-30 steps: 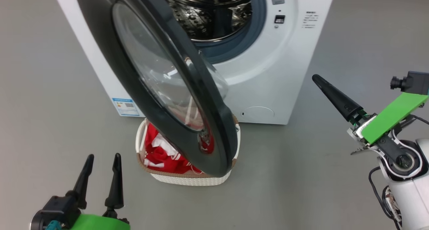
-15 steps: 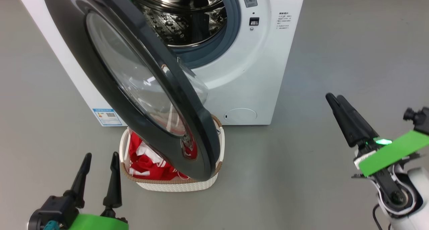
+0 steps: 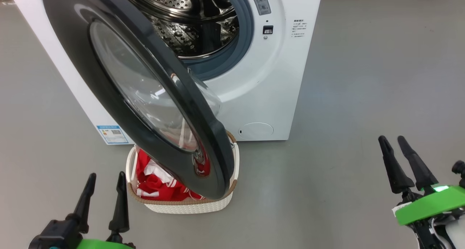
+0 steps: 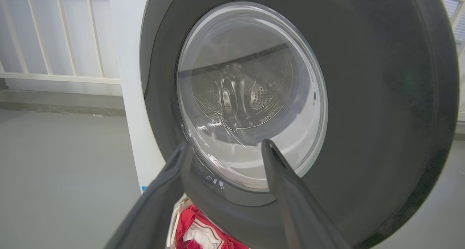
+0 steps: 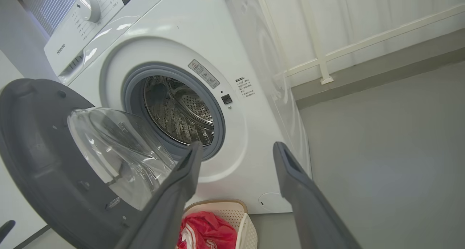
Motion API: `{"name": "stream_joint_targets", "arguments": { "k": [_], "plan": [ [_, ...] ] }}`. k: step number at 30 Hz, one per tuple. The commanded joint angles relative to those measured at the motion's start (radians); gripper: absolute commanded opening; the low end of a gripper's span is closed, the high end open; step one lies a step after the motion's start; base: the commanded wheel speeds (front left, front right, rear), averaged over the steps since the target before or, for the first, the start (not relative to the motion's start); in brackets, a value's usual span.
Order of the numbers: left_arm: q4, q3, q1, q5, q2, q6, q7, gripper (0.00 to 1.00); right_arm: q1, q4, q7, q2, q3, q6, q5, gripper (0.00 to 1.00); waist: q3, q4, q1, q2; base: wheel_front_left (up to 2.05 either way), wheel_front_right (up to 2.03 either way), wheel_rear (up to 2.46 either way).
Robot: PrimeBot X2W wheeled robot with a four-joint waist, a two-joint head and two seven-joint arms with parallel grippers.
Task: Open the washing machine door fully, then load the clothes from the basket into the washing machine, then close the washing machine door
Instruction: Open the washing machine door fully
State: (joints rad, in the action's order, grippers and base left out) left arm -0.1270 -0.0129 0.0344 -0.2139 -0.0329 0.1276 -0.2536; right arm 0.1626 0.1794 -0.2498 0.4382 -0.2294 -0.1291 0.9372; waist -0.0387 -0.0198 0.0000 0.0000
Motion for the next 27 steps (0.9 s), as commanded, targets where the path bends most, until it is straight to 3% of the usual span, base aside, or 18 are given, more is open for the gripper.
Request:
{"name": "stream_joint_targets", "arguments": {
  "k": [1,13,27],
  "plan": [
    [0.030,0.034,0.015,0.004,-0.017,0.003,-0.008,1.00,-0.017,-0.021,-0.011,0.001,0.010,-0.002,-0.045,1.00,0.001,0.003,0.0000,0.0000,0.00,0.00,0.00],
    [0.029,0.032,0.012,0.004,-0.017,0.003,-0.008,1.00,-0.111,-0.050,-0.012,-0.113,0.139,-0.002,-0.405,1.00,-0.002,0.008,0.0000,0.0000,0.00,0.00,0.00],
    [0.025,0.035,0.023,-0.002,-0.017,0.003,-0.008,1.00,-0.121,-0.057,-0.012,-0.137,0.169,-0.002,-0.468,1.00,-0.009,-0.004,0.0000,0.0000,0.00,0.00,0.00]
  ]
}}
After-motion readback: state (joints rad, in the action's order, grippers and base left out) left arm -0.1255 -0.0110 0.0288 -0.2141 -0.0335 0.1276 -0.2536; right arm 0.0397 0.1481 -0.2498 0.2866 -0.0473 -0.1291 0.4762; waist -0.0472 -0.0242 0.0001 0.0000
